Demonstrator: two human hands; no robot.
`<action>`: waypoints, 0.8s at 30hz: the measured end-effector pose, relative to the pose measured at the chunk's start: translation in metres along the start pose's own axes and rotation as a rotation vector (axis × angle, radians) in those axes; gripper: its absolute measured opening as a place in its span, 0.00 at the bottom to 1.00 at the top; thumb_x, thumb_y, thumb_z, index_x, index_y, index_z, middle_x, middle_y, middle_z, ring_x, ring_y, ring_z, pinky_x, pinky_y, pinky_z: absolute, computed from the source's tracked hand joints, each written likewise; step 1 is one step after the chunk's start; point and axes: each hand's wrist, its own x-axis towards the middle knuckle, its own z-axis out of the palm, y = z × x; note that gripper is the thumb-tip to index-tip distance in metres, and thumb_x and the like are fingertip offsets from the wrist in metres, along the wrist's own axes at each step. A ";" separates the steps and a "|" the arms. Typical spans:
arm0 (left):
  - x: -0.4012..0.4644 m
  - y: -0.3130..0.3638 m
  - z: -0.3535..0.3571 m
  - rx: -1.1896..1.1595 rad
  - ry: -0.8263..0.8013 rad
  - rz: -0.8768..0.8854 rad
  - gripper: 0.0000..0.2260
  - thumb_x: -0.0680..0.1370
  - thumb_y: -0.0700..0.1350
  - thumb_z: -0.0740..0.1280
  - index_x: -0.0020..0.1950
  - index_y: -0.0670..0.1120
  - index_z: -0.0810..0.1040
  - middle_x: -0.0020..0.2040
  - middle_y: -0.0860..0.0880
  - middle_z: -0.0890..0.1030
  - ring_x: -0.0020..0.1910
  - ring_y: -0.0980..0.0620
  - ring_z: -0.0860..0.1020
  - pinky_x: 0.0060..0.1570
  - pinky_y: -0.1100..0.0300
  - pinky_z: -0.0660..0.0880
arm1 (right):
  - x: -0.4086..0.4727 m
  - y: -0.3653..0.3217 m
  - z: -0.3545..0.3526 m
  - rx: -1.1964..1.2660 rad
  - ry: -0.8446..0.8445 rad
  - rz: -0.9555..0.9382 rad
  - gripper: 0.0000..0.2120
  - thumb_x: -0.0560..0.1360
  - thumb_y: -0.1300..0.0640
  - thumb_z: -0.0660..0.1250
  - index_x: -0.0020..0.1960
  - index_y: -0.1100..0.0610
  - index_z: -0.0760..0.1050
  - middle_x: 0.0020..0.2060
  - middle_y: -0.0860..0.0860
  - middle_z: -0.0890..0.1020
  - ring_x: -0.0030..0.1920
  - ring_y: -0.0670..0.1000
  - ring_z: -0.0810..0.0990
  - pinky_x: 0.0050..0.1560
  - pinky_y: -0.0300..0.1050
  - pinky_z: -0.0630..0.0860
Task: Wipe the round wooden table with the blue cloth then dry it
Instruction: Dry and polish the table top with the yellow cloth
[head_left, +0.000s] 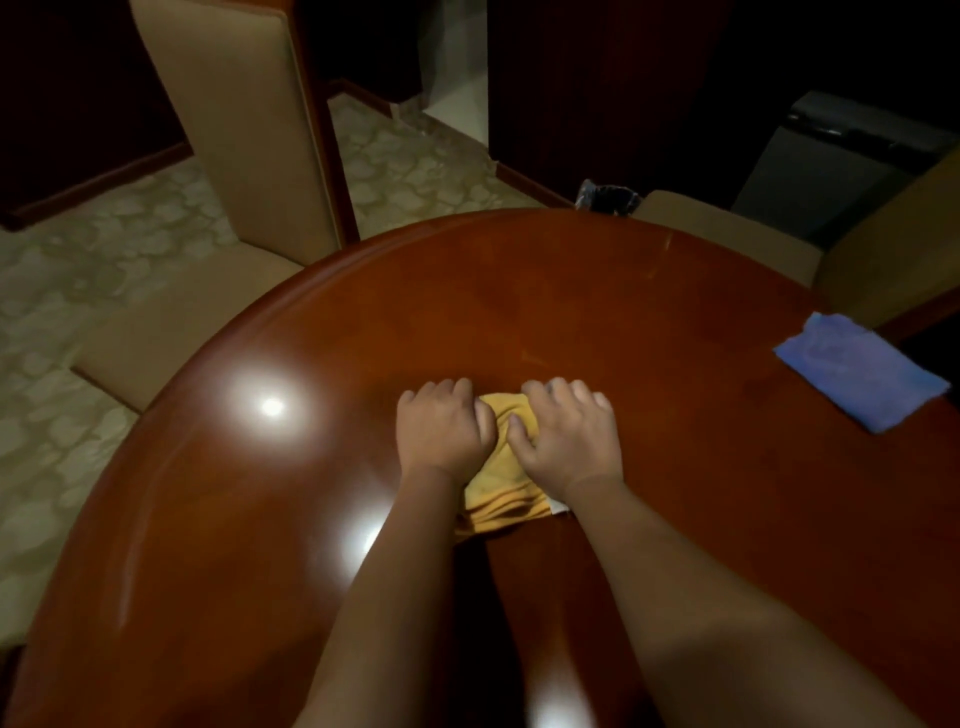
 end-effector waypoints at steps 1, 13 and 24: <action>0.013 -0.001 0.005 0.001 0.005 -0.017 0.12 0.69 0.47 0.55 0.29 0.44 0.71 0.26 0.46 0.74 0.25 0.44 0.72 0.29 0.58 0.63 | 0.016 0.004 0.002 0.012 -0.010 -0.015 0.21 0.74 0.43 0.52 0.51 0.54 0.77 0.40 0.52 0.78 0.43 0.55 0.77 0.43 0.49 0.71; 0.111 -0.014 0.049 0.022 -0.023 -0.091 0.10 0.73 0.48 0.51 0.36 0.46 0.67 0.33 0.46 0.74 0.32 0.48 0.66 0.35 0.55 0.58 | 0.131 0.032 0.032 0.074 0.060 -0.102 0.25 0.74 0.42 0.49 0.55 0.55 0.77 0.45 0.54 0.80 0.47 0.57 0.77 0.47 0.51 0.70; 0.075 -0.004 0.026 0.066 -0.139 -0.101 0.13 0.79 0.49 0.53 0.45 0.44 0.74 0.42 0.45 0.78 0.41 0.44 0.75 0.40 0.54 0.60 | 0.097 0.025 0.015 0.091 -0.110 -0.045 0.24 0.75 0.41 0.52 0.63 0.53 0.72 0.53 0.54 0.79 0.56 0.57 0.74 0.54 0.52 0.69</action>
